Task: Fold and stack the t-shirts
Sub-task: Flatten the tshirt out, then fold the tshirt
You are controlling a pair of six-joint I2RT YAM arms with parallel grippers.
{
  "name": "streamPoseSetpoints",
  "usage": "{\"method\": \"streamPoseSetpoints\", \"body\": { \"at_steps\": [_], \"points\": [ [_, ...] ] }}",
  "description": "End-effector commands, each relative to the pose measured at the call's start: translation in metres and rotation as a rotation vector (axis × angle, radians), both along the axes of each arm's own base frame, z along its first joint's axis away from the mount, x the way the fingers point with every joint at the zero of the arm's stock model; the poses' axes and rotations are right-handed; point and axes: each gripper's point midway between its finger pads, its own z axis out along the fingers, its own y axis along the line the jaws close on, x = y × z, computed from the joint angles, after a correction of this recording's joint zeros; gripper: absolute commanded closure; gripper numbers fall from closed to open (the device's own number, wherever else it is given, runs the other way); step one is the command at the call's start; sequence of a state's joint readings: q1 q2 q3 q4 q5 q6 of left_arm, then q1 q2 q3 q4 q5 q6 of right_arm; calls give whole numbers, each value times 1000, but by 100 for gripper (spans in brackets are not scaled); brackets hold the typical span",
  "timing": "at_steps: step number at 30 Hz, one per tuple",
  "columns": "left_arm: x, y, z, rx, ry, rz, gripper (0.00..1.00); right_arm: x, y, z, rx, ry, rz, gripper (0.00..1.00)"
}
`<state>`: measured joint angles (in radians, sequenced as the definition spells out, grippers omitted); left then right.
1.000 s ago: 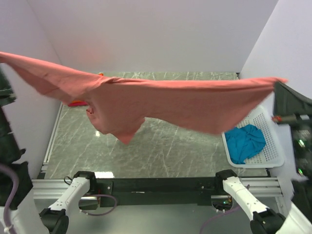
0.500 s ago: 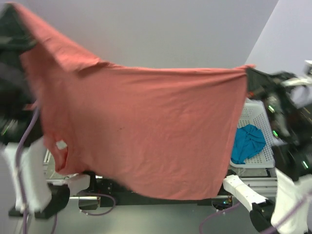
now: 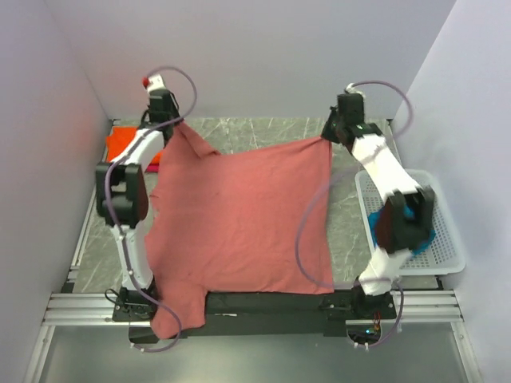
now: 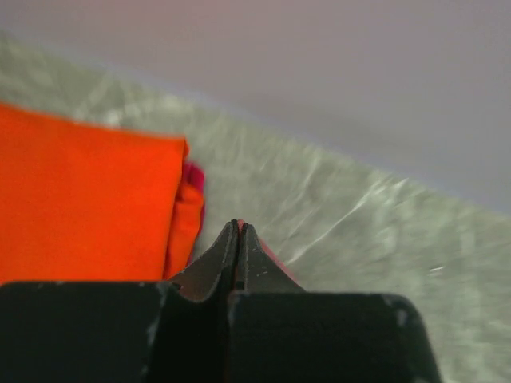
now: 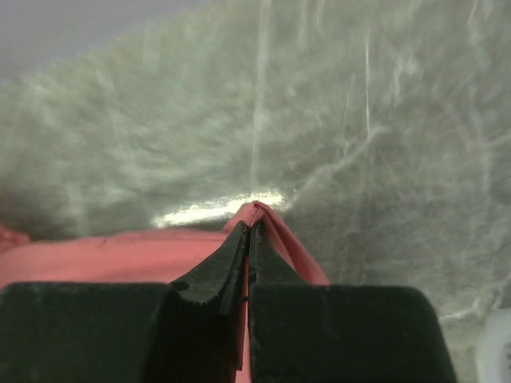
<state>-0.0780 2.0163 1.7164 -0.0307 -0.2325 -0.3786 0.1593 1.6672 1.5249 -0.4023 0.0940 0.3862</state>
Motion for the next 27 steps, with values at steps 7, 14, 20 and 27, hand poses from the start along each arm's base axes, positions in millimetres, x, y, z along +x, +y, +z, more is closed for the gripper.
{"method": "streamPoseSetpoints", "body": {
  "at_steps": [7, 14, 20, 27],
  "points": [
    [41, -11, -41, -36, -47, -20, 99, 102, 1, -91, 12, 168, 17, 100],
    [45, -8, -54, -36, 0, 12, 100, 110, -10, -103, -16, 174, -25, 100],
    [9, -2, -45, -98, 27, 81, 100, 96, -15, -90, -20, 163, -29, 100],
    [-66, -11, -40, -95, 136, 208, 100, 71, -13, -74, -2, 162, -8, 100]
  ]
}}
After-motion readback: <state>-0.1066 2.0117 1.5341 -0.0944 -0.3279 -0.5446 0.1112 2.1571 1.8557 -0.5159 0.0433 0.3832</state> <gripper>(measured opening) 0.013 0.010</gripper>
